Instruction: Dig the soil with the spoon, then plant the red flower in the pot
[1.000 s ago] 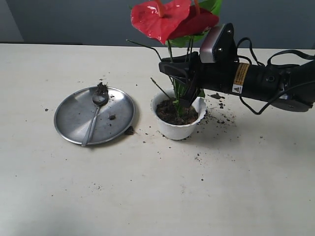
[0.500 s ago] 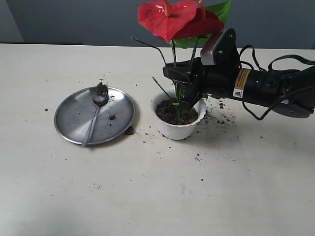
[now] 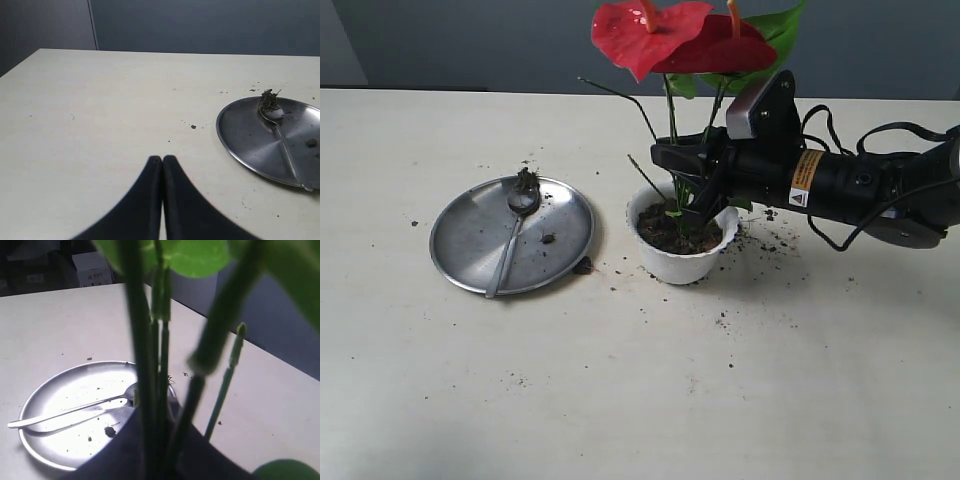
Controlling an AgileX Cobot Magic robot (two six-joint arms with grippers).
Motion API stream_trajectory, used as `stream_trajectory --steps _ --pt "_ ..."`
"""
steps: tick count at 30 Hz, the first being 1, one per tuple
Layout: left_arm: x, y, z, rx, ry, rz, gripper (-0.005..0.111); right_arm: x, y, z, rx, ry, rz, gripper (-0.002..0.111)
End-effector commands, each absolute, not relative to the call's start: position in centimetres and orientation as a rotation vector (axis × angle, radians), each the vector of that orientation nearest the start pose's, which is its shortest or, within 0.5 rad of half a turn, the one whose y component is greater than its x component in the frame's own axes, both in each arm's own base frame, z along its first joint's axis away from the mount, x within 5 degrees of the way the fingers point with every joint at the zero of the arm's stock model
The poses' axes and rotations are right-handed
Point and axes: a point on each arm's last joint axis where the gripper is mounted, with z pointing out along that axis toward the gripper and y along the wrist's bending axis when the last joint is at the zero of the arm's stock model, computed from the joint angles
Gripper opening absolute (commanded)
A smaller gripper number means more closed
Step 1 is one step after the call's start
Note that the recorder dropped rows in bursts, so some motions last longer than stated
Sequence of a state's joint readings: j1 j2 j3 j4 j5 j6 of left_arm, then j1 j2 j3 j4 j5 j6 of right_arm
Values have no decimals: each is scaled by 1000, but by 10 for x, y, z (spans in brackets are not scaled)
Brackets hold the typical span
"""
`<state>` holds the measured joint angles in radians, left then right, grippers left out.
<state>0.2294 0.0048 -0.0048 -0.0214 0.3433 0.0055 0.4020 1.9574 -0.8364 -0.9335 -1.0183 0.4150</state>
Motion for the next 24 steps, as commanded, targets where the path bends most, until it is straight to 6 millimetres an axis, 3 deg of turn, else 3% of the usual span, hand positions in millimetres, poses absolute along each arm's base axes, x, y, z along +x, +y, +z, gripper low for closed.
stream_trajectory --steps 1,24 --pt "52 11 183 -214 1808 143 0 300 188 125 -1099 1668 750 -1" --pt "52 11 183 -214 1808 143 0 300 185 119 -1119 1745 714 -1"
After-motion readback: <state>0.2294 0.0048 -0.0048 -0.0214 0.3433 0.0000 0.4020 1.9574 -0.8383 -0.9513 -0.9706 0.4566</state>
